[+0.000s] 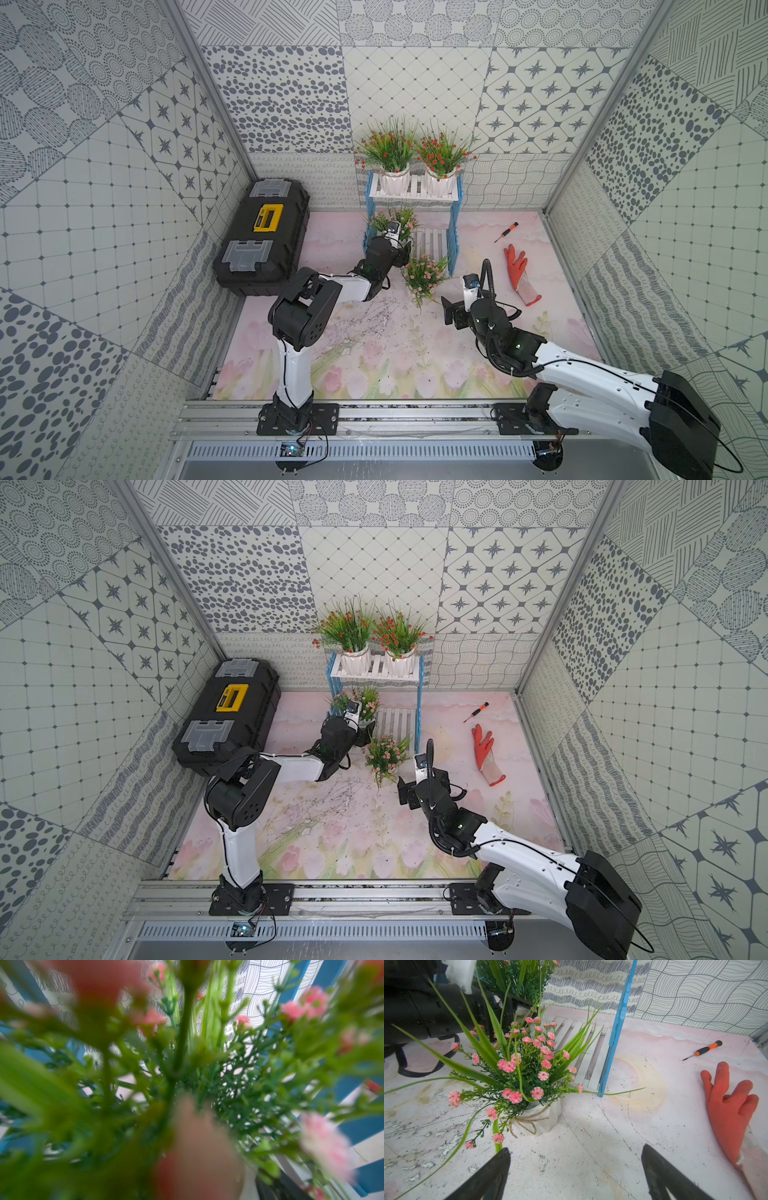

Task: Place the baby's breath potted plants on the rack by color
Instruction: Place the baby's breath potted plant on the rack.

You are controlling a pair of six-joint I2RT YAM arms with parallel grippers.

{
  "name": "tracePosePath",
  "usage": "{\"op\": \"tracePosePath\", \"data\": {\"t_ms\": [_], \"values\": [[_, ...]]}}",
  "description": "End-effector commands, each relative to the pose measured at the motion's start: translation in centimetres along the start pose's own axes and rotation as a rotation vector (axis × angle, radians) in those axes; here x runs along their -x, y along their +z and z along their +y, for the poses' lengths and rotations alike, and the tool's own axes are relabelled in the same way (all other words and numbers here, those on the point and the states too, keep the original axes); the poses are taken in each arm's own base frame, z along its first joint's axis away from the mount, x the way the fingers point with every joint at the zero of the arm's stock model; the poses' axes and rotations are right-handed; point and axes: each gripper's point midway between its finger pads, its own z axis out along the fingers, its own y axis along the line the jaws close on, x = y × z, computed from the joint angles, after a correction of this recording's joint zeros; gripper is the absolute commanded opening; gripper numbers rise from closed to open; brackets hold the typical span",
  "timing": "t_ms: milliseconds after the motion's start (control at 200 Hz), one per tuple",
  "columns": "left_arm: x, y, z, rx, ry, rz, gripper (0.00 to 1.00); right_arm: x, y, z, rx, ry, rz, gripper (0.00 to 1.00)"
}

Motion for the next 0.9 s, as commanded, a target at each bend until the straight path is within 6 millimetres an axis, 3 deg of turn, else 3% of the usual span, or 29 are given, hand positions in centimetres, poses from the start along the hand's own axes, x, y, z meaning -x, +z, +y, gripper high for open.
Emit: {"op": "tracePosePath", "data": {"t_ms": [0, 520, 760, 891], "values": [[3.4, 0.3, 0.4, 0.031, -0.014, -0.132, 0.68, 2.0, -0.3, 0.0, -0.001, 0.021, -0.051, 0.98], [2.3, 1.6, 0.4, 0.046, -0.001, -0.109, 0.68, 1.7, -0.4, -0.3, -0.006, 0.019, -0.041, 0.98], [2.0, 1.3, 0.5, 0.048, -0.027, -0.112, 0.74, 1.6, -0.4, -0.2, -0.002, 0.024, -0.04, 0.98], [1.9, 0.9, 0.5, 0.042, -0.032, -0.112, 0.82, 1.6, -0.4, -0.2, -0.002, 0.027, -0.042, 0.98]]}}
